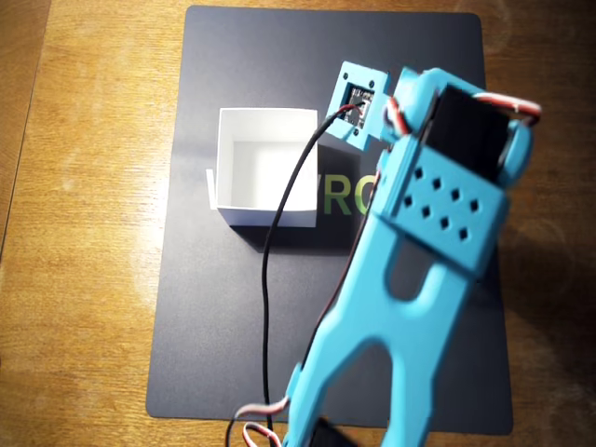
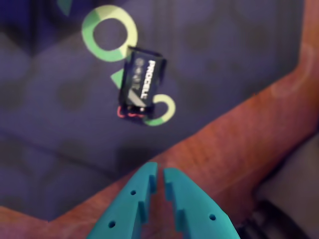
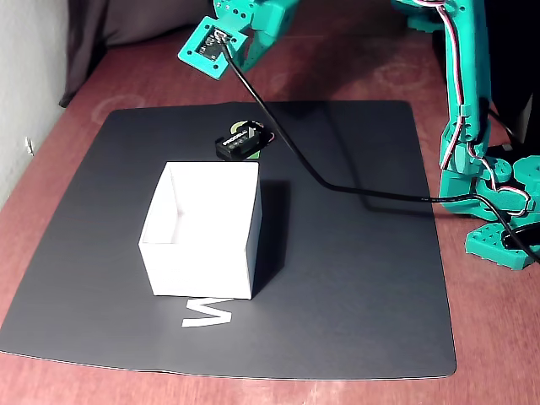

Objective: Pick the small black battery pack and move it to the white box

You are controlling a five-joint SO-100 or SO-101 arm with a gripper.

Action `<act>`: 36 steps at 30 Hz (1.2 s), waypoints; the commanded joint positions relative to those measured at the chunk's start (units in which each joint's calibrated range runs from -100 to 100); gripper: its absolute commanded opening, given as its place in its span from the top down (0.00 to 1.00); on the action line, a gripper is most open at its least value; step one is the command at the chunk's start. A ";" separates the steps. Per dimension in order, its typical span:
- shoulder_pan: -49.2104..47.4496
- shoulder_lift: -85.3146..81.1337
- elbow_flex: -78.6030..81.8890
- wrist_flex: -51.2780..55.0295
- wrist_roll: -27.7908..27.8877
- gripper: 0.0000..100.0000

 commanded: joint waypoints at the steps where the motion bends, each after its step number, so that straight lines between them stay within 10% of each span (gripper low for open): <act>1: 2.06 3.25 -6.62 1.40 -0.17 0.99; 15: 5.46 10.88 -7.35 -5.18 -0.28 0.74; 36: 0.06 17.20 -6.17 -2.20 -6.58 0.74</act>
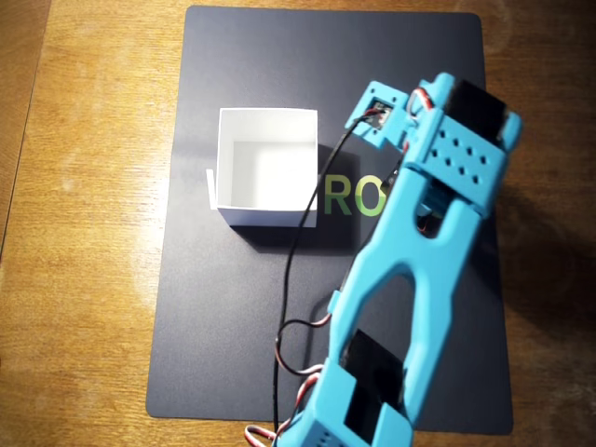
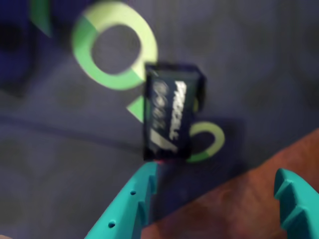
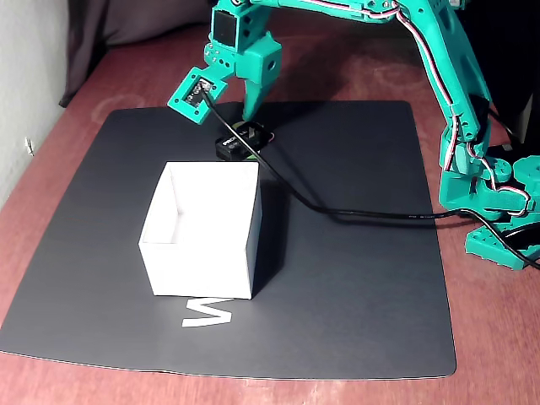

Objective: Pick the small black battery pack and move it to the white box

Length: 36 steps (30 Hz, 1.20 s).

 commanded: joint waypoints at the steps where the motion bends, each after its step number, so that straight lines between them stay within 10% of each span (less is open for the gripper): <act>1: -1.02 -0.18 -1.72 0.60 -0.17 0.74; 36: 1.21 8.85 3.91 -5.98 3.36 0.74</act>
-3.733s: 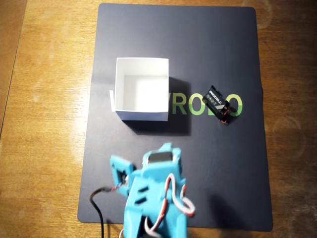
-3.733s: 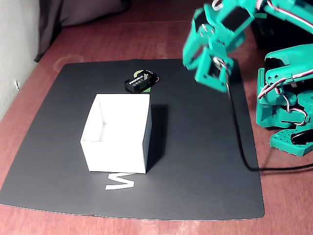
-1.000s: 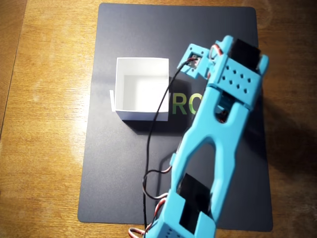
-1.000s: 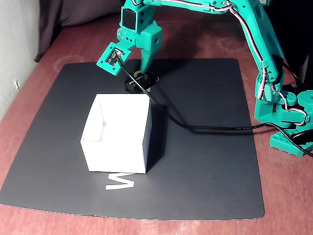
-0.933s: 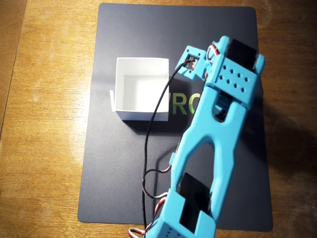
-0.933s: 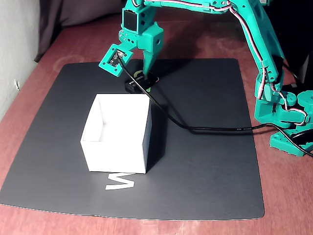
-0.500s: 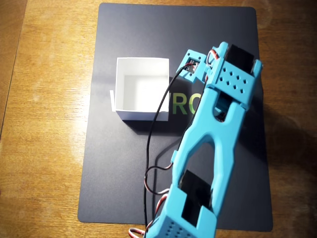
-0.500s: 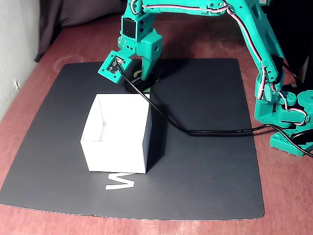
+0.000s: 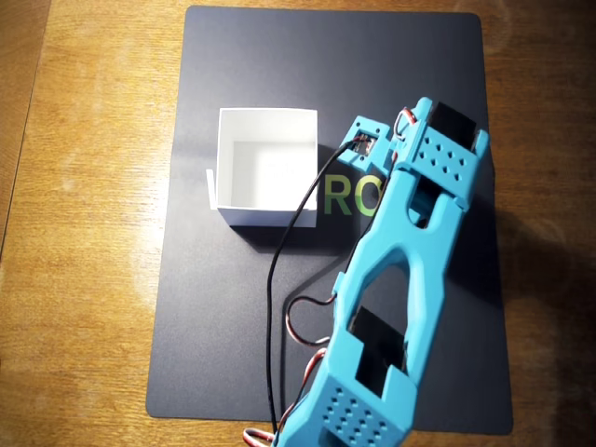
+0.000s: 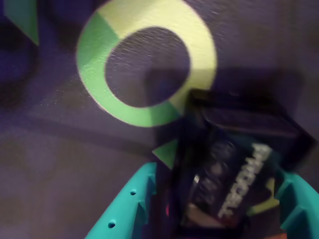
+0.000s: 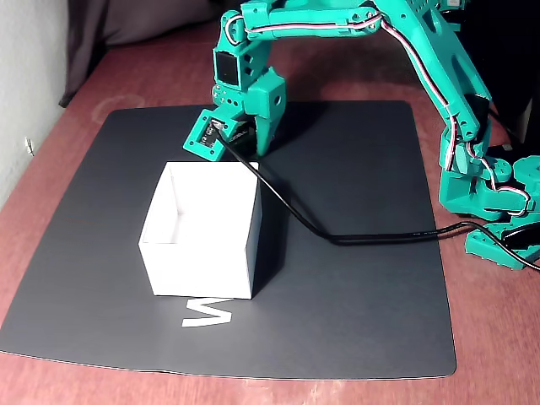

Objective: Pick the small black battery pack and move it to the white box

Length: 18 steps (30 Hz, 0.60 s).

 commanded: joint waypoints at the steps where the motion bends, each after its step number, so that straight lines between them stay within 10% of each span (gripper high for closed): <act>1: 0.35 0.13 0.00 -0.83 1.31 0.74; 18: -0.71 0.13 -0.09 -1.62 -3.42 0.74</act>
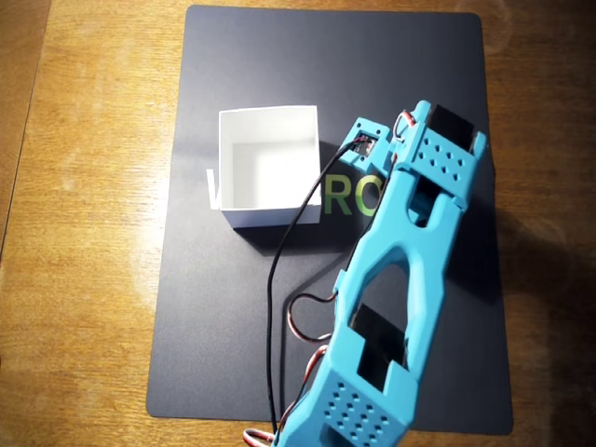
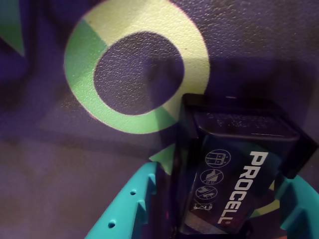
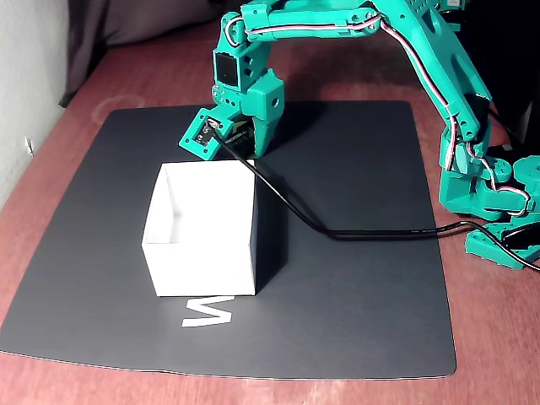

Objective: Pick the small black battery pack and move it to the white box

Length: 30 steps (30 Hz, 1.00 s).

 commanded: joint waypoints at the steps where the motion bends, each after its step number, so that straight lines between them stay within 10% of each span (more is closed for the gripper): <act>1: -1.29 -0.38 -0.09 -0.75 -0.58 0.74; 30: -1.41 -0.29 2.36 -2.68 -0.42 0.82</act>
